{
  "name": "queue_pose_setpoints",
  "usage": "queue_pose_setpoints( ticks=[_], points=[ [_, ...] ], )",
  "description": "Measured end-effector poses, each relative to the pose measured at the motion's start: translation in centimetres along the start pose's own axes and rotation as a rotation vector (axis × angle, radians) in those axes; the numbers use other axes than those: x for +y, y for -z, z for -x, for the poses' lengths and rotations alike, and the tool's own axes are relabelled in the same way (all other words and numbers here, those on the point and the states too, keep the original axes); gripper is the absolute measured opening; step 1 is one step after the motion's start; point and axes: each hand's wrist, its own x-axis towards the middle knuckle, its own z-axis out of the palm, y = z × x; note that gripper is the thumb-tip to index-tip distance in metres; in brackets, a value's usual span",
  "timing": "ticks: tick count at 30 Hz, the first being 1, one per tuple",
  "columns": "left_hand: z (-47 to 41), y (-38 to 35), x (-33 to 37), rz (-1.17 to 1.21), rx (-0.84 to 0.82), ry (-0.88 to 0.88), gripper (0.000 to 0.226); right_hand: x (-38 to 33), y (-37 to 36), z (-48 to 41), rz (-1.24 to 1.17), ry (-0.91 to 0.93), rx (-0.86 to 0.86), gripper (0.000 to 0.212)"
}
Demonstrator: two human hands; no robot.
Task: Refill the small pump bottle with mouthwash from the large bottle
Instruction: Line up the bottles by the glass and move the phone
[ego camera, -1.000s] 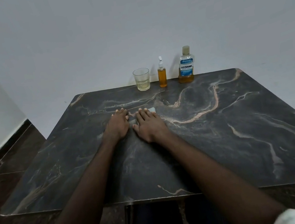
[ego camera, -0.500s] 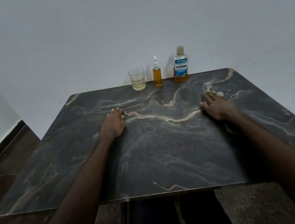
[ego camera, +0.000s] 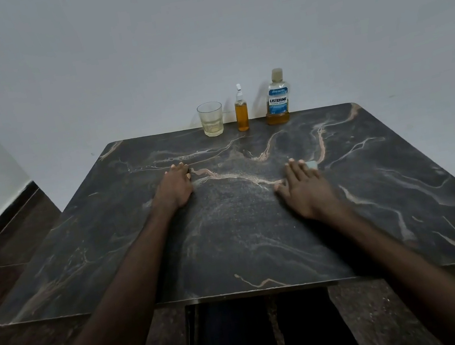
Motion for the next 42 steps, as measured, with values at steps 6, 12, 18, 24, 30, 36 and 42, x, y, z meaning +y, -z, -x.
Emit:
queue_pose_setpoints(
  ticks=[6,12,18,24,30,36,42],
  points=[
    [0.2,0.3,0.3,0.008,-0.012,0.005,0.046,-10.4,-1.6,0.4,-0.044,0.171,-0.001,0.081],
    [0.7,0.6,0.8,0.017,-0.006,0.000,0.046,-13.8,-1.1,-0.5,-0.090,0.192,-0.019,0.078],
    [1.5,0.9,1.7,0.099,0.087,-0.039,0.031,-10.5,1.6,0.0,-0.643,0.115,0.197,0.050],
    [4.2,-1.7,8.7,0.234,0.041,-0.092,0.057,-1.5,1.6,-1.8,-0.242,-0.018,0.158,0.040],
    [4.1,-4.4,11.8,-0.037,-0.121,-0.125,0.080,-1.5,0.0,-2.2,-0.122,0.008,0.051,0.055],
    [2.8,-3.5,9.8,-0.099,-0.137,-0.122,0.081,-1.6,0.4,-1.9,-0.113,0.001,0.050,0.058],
    [1.7,-2.1,5.9,-0.066,-0.142,-0.112,0.071,-2.1,0.5,-1.9,-0.121,0.011,0.061,0.060]
  ],
)
